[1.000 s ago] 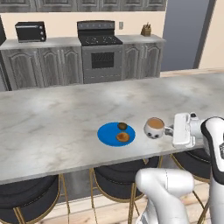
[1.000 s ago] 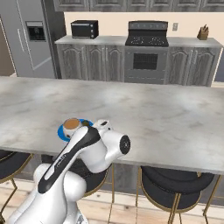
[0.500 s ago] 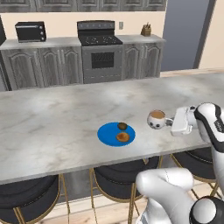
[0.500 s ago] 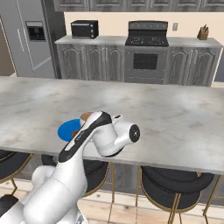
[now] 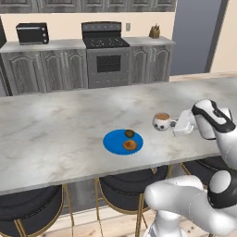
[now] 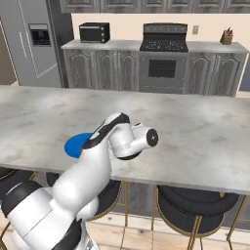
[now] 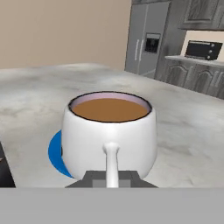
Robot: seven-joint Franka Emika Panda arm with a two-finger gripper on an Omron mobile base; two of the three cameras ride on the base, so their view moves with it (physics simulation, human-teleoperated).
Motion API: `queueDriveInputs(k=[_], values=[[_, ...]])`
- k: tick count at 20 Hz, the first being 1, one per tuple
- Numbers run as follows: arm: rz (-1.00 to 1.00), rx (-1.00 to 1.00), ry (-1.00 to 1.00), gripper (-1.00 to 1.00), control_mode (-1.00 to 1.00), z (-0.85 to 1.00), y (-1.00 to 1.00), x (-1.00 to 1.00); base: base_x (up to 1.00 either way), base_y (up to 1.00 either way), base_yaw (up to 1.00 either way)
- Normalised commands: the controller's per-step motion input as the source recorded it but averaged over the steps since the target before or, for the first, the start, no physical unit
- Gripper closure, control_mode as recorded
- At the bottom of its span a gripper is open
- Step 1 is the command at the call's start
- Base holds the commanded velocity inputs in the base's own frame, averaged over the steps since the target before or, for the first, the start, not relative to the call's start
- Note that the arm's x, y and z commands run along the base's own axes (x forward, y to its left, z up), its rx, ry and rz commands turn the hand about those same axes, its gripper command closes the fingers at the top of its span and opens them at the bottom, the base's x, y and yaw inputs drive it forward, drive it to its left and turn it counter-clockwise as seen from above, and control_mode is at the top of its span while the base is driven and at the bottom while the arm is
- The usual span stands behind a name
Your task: Pick up the brewed coffee from the coffee machine and place it next to the breakfast plate on the dining counter.
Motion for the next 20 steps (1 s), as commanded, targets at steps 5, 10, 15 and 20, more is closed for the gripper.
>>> queueDriveInputs(k=[5, 10, 15, 20], values=[[0.00, -0.04, 0.00, 1.00, -1.00, -0.35, 0.00, 0.48, 0.00, 0.00, 0.00], [0.00, -0.01, 0.00, 1.00, -1.00, -0.42, 0.00, 0.36, 0.00, 0.00, 0.00], [0.00, 0.00, 0.00, 1.00, -1.00, -0.44, 0.00, 0.35, 0.00, 0.00, 0.00], [0.00, 0.00, 0.00, 1.00, -1.00, -0.42, 0.00, 0.31, 0.00, 0.00, 0.00]])
